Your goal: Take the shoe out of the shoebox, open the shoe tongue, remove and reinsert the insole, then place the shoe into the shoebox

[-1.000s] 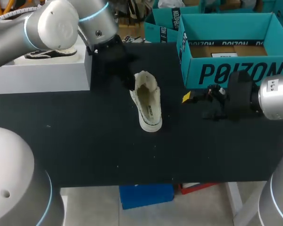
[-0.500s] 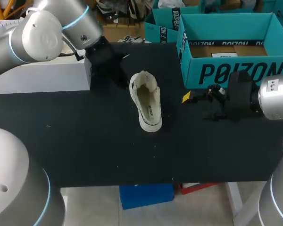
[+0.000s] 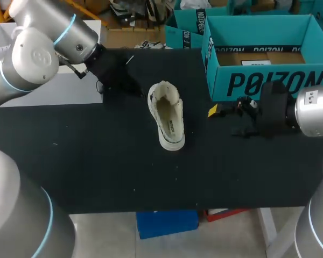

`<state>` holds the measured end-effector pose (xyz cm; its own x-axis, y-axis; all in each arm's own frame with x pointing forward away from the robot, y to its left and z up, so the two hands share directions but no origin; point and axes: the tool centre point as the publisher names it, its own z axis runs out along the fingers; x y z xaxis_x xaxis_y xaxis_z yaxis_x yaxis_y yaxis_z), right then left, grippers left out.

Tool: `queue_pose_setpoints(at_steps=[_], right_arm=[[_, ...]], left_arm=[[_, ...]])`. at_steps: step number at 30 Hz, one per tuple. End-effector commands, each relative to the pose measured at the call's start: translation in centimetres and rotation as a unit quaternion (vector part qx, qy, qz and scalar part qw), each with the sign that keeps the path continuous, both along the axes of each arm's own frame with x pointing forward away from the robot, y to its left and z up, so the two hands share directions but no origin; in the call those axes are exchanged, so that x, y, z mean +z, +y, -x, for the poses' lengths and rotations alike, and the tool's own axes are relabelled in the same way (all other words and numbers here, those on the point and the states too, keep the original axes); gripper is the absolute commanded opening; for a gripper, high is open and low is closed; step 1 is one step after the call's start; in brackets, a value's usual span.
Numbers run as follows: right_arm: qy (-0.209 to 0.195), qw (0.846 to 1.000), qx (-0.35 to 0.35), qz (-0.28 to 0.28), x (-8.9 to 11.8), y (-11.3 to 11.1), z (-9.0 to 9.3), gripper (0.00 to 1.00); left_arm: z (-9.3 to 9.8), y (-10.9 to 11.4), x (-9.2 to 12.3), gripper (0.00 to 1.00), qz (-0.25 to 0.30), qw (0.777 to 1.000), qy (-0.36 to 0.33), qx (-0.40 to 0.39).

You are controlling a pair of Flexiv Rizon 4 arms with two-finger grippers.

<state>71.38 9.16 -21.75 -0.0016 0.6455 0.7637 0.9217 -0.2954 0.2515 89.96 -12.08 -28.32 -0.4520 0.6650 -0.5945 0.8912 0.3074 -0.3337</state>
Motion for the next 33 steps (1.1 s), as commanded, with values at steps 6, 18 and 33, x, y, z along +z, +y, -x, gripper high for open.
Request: queue_pose_setpoints(at_steps=[6, 18, 33], right_arm=[[0.000, 1.000, -0.001, 0.000, 0.0, 0.1, 0.0, 1.00], [0.000, 1.000, -0.001, 0.000, 0.0, 0.1, 0.0, 1.00], [0.000, 1.000, -0.001, 0.000, 0.0, 0.1, 0.0, 1.00]], left_arm=[[-1.6, 0.8, -0.9, 0.00, 0.028, 0.999, -0.017, 0.042], [-5.5, -0.4, -1.6, 0.00, 0.023, 0.998, -0.026, 0.058], [-9.5, -3.9, -3.8, 0.00, 0.019, 0.999, -0.022, 0.046]])
